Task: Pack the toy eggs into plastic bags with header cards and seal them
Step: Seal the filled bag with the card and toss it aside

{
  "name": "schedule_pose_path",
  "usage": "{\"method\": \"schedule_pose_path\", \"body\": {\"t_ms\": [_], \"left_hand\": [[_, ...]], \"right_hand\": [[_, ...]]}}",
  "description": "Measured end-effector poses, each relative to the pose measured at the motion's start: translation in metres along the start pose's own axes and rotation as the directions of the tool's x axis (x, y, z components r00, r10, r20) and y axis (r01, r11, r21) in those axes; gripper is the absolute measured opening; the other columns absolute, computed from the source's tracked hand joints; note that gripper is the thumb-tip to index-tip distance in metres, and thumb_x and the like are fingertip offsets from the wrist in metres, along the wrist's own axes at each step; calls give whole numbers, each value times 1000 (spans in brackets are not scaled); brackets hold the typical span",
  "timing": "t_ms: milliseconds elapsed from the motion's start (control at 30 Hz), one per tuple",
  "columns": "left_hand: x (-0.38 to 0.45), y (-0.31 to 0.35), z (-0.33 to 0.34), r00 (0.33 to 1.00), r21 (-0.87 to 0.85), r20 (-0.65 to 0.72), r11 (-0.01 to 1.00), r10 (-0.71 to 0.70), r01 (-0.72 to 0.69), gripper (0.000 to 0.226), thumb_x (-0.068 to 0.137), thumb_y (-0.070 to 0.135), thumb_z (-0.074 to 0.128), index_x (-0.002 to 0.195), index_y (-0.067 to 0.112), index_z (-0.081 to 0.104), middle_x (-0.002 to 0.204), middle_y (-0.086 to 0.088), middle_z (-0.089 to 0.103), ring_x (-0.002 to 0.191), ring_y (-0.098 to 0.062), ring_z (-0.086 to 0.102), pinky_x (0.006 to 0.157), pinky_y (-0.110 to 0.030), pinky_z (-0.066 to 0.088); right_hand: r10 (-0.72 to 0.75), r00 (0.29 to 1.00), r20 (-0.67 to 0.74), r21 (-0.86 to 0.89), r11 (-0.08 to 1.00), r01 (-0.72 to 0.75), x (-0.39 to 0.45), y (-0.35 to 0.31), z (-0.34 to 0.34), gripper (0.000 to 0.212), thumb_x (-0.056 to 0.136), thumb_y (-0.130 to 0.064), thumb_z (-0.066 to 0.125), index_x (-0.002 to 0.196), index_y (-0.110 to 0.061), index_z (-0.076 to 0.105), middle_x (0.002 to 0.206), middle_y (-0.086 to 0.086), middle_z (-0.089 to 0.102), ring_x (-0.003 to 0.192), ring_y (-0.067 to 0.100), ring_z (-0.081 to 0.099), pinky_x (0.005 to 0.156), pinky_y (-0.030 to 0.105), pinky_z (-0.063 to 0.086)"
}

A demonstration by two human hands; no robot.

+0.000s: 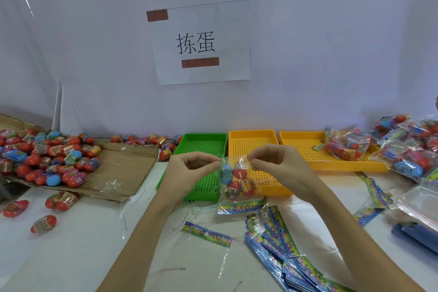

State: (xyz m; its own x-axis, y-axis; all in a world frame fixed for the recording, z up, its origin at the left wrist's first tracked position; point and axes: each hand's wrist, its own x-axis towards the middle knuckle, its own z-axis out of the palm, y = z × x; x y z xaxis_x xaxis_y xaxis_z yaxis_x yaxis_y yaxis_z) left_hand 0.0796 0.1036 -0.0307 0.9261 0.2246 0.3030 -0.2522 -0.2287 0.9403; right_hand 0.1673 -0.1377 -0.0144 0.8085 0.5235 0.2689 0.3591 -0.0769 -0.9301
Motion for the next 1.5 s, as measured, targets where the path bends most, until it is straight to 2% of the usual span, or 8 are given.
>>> {"method": "schedule_pose_path", "body": {"t_ms": [133,233,367,633,833,1100,1300,1500], "left_hand": [[-1,3,-3,999,25,48,999,-22,20,24,87,16,84,105,31,79,106,3,79,101,-13,73,87,-21,57],[-4,11,2,994,151,103,988,21,-36,27,90,42,78,116,35,74,116,14,75,108,-7,69,93,-29,56],[-9,19,17,990,116,142,993,-4,-13,18,85,45,81,95,29,82,93,2,80,88,-14,75,81,-27,61],[-4,13,24,969,-82,-228,994,-92,75,4,96,14,73,98,13,75,90,-2,78,77,-16,74,66,-21,58],[-4,12,25,977,-72,-177,992,-116,105,13,92,22,76,96,9,77,90,-6,77,79,-13,72,70,-20,57],[-4,12,29,944,-398,-224,907,-243,139,32,77,33,80,97,9,76,89,-4,74,89,-17,68,84,-33,56],[-4,11,25,962,-296,-210,949,-173,106,43,69,45,85,96,14,77,87,0,75,85,-12,70,81,-29,57],[-6,15,28,977,-211,-174,974,-125,87,31,76,41,83,94,17,80,92,-5,78,87,-15,72,81,-25,59]], "right_hand": [[-12,1000,15,54,999,11,0,-2,5,22,92,-15,77,113,-20,73,98,0,78,93,17,75,85,25,60],[-43,993,113,93,995,32,-1,-6,10,26,92,-11,76,117,-19,71,99,3,79,96,18,75,86,25,58],[-102,990,93,107,990,92,0,-11,22,26,91,-16,78,117,-19,72,102,0,79,99,17,75,88,26,59],[88,996,28,-58,995,-86,0,-7,7,15,93,-41,73,95,-28,81,92,-10,78,90,5,70,76,19,57],[107,994,-37,-32,994,-108,-1,-6,13,12,90,-33,78,93,-22,80,90,-3,77,88,12,70,74,19,56],[180,979,-96,205,966,-157,-1,-9,17,15,94,-23,74,97,-9,72,94,6,73,86,9,68,69,18,54],[207,978,10,144,968,-207,0,-12,20,12,98,-28,68,103,-19,75,102,1,78,107,18,69,93,39,55],[18,997,-74,-29,999,-20,-4,-16,31,20,85,-53,75,95,-37,80,92,-21,75,90,-3,67,73,13,51]]}}
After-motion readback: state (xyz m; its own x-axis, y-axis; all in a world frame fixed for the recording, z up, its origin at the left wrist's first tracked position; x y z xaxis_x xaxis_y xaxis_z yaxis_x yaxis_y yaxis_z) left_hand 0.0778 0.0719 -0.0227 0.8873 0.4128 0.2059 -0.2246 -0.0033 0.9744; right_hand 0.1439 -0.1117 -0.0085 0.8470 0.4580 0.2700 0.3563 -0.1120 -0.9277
